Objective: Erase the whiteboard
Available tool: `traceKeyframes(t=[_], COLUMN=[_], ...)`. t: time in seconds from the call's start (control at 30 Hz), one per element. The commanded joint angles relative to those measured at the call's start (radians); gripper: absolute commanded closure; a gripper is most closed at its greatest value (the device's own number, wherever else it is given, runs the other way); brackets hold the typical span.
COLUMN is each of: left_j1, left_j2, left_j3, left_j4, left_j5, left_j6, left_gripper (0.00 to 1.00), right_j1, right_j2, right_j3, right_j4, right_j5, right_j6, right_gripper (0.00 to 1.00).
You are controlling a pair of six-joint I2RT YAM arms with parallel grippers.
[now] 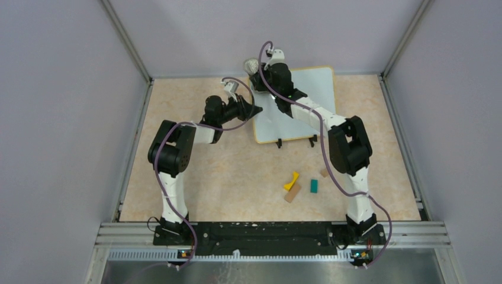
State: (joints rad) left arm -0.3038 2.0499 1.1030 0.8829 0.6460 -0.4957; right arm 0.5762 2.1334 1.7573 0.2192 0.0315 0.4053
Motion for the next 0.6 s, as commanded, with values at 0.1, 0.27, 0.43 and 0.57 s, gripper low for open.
traceKeyframes(t=[0.1, 0.27, 0.43, 0.57], left_j1=[0.000, 0.000, 0.001, 0.000], left_j2=[0.000, -0.007, -0.011, -0.010], left_j3=[-0.022, -0.031, -0.035, -0.037], left_j4=[-0.068, -0.066, -0.065, -0.066], left_j5=[-0.169, -0.175, -0.176, -0.175], left_j6=[0.304, 0.305, 0.308, 0.308], left_gripper=[1.00, 1.00, 1.00, 1.00], right_j1=[0.039, 0.043, 0.038, -0.003], right_j2=[-0.033, -0.069, -0.116, -0.169], right_j3=[-0.201, -0.279, -0.317, -0.375], right_j4=[-0.016, -0.036, -0.055, -0.055], right_j5=[-0.056, -0.078, -0.035, 0.072], right_j6=[0.031, 0.008, -0.019, -0.011], right_gripper=[1.00, 1.00, 1.00, 1.00])
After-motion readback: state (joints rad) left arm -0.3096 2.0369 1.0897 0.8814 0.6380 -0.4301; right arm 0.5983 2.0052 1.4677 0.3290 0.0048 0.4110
